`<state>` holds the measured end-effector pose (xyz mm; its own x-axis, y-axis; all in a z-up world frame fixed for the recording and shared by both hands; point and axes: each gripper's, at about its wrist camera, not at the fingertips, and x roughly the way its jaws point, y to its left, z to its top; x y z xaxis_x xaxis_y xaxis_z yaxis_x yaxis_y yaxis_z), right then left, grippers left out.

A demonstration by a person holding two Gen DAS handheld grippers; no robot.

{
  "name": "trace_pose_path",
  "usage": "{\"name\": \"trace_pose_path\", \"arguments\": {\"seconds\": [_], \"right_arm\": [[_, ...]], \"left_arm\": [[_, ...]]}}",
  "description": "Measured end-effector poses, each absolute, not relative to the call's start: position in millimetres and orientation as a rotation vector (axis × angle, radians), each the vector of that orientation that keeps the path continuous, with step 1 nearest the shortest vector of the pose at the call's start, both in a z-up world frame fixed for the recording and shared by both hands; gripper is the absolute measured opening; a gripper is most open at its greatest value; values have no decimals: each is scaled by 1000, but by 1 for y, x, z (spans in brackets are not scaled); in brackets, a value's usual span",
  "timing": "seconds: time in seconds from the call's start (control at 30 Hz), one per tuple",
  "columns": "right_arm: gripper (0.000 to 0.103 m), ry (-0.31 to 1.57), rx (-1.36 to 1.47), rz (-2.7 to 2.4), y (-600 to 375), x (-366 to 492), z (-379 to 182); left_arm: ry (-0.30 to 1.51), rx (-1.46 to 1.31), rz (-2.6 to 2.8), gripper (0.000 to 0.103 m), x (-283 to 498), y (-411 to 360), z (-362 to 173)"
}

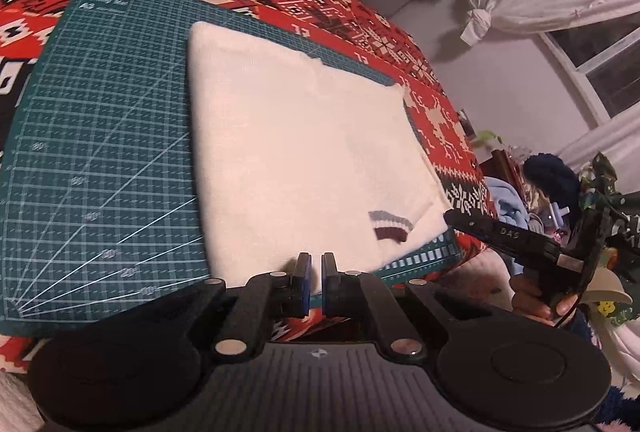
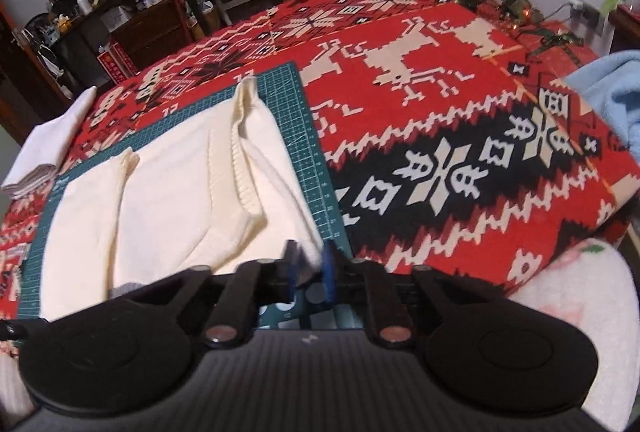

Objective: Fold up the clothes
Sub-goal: 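Lift the ribbed armhole edge upward with both grippers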

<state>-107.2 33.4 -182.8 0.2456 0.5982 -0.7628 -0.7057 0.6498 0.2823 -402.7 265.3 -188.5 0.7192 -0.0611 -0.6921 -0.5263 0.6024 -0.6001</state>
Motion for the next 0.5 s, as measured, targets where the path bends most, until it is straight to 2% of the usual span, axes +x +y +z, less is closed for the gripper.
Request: {"name": "trace_pose_path", "arguments": {"seconds": [0.17, 0.33, 0.4, 0.5], "right_arm": [[7, 918, -80, 951, 27, -115, -160], [7, 875, -52, 1100, 36, -137, -133], [7, 873, -50, 1152, 42, -145, -127], [7, 870, -64, 1187, 50, -156, -125]], "left_arm": [[768, -867, 263, 3, -362, 256, -170], [778, -831, 213, 23, -300, 251, -143], [811, -814, 204, 35, -273, 253, -138], [867, -788, 189, 40, -233, 257, -132]]}}
